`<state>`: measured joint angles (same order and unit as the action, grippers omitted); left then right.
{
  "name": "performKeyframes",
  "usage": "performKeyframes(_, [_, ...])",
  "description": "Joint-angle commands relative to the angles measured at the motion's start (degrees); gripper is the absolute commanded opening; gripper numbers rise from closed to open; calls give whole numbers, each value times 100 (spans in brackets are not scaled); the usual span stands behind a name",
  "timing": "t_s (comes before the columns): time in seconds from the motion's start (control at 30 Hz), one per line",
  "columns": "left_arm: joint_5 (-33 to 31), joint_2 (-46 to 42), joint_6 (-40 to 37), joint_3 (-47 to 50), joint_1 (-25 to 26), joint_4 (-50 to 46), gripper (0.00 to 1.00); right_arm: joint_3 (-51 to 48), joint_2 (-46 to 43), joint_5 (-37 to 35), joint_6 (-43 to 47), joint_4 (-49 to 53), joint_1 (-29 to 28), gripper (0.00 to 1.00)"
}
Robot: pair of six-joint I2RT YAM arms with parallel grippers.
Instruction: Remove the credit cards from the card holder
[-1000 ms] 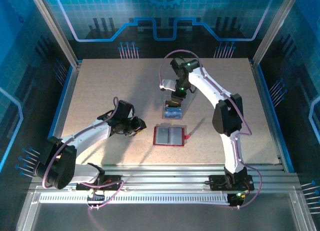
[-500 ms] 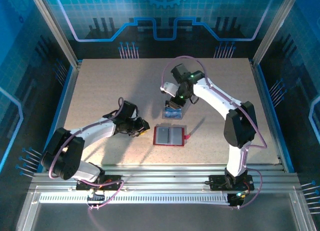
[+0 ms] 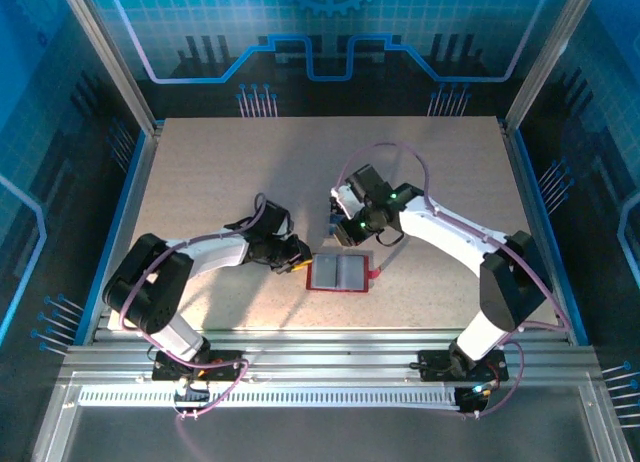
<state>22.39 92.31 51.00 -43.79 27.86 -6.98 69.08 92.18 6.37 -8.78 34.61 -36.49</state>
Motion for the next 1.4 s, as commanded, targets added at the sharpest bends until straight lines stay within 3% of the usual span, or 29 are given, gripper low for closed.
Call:
performKeyframes(0.0, [213,157,-3,-134,77,112,16,-396,-307,422,-1064,-814,-94,29])
performKeyframes(0.6, [301,333,-10,3,170,178,8,-1356,-462,856,-2795,-1569,-113,26])
performKeyframes(1.37, [107,31,139,305,216,356,10,-1137,553,2137,-3189,-1801,-130,26])
